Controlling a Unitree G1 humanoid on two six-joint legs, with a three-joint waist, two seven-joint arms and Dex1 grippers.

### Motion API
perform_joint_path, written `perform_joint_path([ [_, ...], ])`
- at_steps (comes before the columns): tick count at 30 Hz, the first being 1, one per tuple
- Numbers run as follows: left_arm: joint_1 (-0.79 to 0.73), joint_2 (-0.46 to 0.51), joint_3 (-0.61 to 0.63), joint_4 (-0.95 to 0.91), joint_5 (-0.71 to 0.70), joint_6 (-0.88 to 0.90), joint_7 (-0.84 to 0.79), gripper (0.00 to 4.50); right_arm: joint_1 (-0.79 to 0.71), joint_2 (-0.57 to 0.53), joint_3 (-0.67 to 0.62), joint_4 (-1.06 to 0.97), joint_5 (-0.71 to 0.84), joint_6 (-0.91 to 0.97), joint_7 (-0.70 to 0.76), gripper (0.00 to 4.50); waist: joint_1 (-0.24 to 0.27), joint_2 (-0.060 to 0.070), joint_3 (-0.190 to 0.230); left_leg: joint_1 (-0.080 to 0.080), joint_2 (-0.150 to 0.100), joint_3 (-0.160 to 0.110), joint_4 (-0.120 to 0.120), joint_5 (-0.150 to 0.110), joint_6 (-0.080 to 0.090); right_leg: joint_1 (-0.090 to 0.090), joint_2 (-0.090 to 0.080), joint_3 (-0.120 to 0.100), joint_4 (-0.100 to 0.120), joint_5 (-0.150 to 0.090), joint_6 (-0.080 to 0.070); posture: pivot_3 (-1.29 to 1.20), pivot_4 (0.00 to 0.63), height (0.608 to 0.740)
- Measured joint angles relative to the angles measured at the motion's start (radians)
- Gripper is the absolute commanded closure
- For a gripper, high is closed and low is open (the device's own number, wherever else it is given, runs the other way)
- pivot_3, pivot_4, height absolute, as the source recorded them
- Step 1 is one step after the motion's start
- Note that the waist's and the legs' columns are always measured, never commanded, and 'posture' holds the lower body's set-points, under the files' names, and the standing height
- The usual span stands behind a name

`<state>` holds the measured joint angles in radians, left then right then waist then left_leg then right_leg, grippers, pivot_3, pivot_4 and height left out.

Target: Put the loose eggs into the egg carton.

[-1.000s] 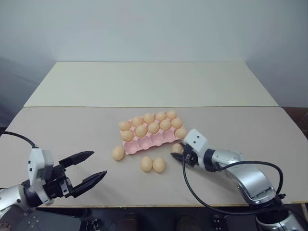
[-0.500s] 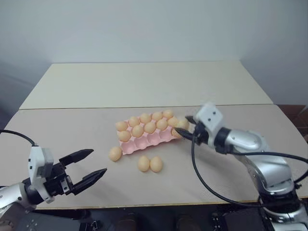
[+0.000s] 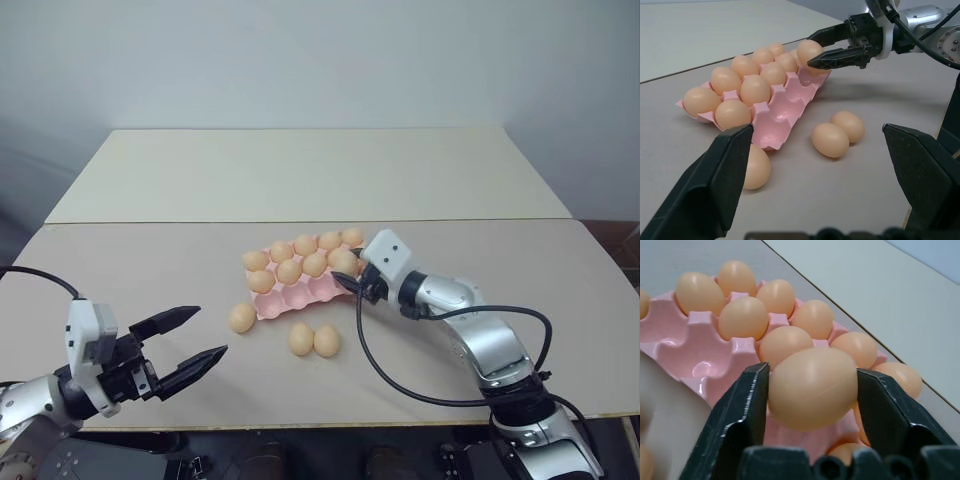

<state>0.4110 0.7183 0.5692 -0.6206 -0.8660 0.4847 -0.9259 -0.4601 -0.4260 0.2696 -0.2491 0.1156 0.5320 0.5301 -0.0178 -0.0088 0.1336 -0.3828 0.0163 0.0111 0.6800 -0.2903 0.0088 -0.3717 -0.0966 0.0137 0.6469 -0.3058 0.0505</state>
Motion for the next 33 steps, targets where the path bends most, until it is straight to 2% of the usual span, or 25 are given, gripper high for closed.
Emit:
perform_joint_path([
  [1, 0.0, 0.0, 0.0, 0.0, 0.0, 0.0, 0.003, 0.0, 0.0, 0.005, 0.0, 0.014, -0.015, -0.013, 0.0, 0.22, 0.0, 0.0, 0.0, 0.0, 0.0, 0.0, 0.0, 0.0, 0.0, 0.0, 0.0, 0.0, 0.0, 0.0, 0.0, 0.0, 0.15, 0.74],
  [2, 0.0, 0.0, 0.0, -0.001, 0.0, 0.0, 0.005, 0.0, 0.0, 0.006, 0.0, 0.019, -0.018, -0.02, 0.0, 0.04, 0.0, 0.0, 0.0, 0.0, 0.0, 0.0, 0.0, 0.0, 0.0, 0.0, 0.0, 0.0, 0.0, 0.0, 0.0, 0.0, 0.15, 0.74],
  [9, 0.0, 0.0, 0.0, -0.007, -0.002, 0.0, 0.014, 0.0, 0.005, 0.003, -0.007, 0.033, -0.053, -0.059, 0.012, 0.04, 0.0, 0.0, 0.0, 0.0, 0.0, 0.0, 0.0, 0.0, 0.0, 0.0, 0.0, 0.0, 0.0, 0.0, 0.0, 0.0, 0.15, 0.74],
  [13, -0.008, 0.001, -0.001, -0.009, -0.014, 0.002, 0.014, 0.0, 0.041, -0.024, -0.055, -0.092, -0.002, 0.004, 0.045, 0.04, 0.004, 0.0, 0.0, -0.001, 0.001, -0.001, 0.0, 0.0, 0.0, 0.0, 0.0, 0.0, 0.0, 0.0, 0.0, 0.0, 0.15, 0.74],
  [17, -0.006, 0.008, -0.002, -0.011, -0.025, 0.008, 0.001, 0.0, 0.117, -0.145, -0.203, -0.308, 0.17, 0.206, 0.126, 0.04, 0.008, 0.0, 0.0, -0.002, 0.001, -0.002, 0.0, 0.0, 0.0, 0.001, -0.002, -0.001, -0.001, 0.0, 0.0, 0.0, 0.15, 0.74],
  [20, 0.011, 0.034, 0.002, -0.007, -0.027, 0.01, -0.04, 0.0, 0.238, -0.28, -0.348, -0.434, 0.31, 0.31, 0.219, 0.04, 0.01, -0.001, 0.0, -0.002, 0.001, -0.002, -0.001, -0.001, 0.001, 0.001, -0.002, -0.001, -0.005, 0.0, 0.0, 0.0, 0.15, 0.74],
  [23, 0.026, 0.059, 0.007, 0.011, -0.025, 0.008, -0.1, 0.0, 0.345, -0.387, -0.473, -0.503, 0.419, 0.352, 0.309, 0.04, 0.005, -0.001, 0.001, -0.001, 0.001, -0.001, -0.001, -0.001, 0.001, 0.002, -0.001, 0.0, -0.004, 0.0, 0.0, 0.0, 0.15, 0.74],
  [26, 0.051, 0.111, 0.036, 0.045, -0.016, -0.004, -0.196, 0.0, 0.432, -0.483, -0.557, -0.524, 0.462, 0.345, 0.401, 0.04, 0.001, -0.002, 0.001, 0.003, 0.001, 0.0, -0.001, 0.0, 0.001, 0.004, 0.001, 0.0, -0.004, -0.001, -0.001, 0.0, 0.15, 0.74],
  [33, 0.049, 0.15, 0.062, 0.131, 0.04, -0.05, -0.322, 0.0, 0.473, -0.529, -0.596, -0.525, 0.493, 0.297, 0.449, 0.04, 0.005, -0.005, 0.003, 0.003, 0.001, 0.0, 0.0, 0.0, 0.001, 0.005, 0.001, 0.0, -0.003, -0.001, -0.002, 0.0, 0.15, 0.74],
])
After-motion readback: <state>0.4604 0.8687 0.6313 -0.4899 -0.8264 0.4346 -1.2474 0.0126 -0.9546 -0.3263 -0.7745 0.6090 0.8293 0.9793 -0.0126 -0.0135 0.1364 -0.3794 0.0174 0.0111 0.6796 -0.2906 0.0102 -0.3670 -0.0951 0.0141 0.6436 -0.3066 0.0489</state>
